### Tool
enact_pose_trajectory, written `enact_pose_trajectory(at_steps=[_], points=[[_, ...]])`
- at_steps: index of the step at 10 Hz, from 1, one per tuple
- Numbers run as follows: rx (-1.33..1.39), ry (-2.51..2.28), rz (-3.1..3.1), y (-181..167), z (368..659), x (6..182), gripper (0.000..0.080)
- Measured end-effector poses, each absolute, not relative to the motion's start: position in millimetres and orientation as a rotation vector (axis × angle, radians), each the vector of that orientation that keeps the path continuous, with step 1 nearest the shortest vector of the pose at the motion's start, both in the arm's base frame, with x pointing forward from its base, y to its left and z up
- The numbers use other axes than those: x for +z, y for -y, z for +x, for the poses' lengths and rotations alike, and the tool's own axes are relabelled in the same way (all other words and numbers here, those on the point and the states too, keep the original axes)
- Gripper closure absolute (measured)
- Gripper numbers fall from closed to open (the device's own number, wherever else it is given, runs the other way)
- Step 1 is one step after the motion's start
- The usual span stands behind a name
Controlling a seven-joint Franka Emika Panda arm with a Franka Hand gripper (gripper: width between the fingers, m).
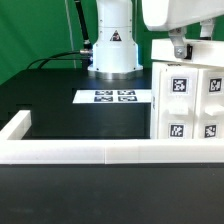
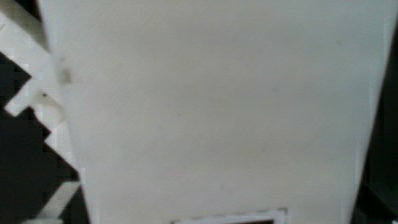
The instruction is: Assemble cabinet
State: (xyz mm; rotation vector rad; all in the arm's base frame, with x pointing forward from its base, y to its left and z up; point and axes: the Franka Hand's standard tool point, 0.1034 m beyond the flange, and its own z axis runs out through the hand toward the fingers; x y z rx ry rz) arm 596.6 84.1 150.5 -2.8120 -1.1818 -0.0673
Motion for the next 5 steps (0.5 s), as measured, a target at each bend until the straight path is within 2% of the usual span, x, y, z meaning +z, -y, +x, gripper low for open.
enact_pose_trajectory(at_steps=[2,5], points=[[-0.064,1.118,-2.837,-84.1,596.6,150.5,0.0236],[-0.046,0.614,-2.97,-82.9,596.3,150.6,0.0236]])
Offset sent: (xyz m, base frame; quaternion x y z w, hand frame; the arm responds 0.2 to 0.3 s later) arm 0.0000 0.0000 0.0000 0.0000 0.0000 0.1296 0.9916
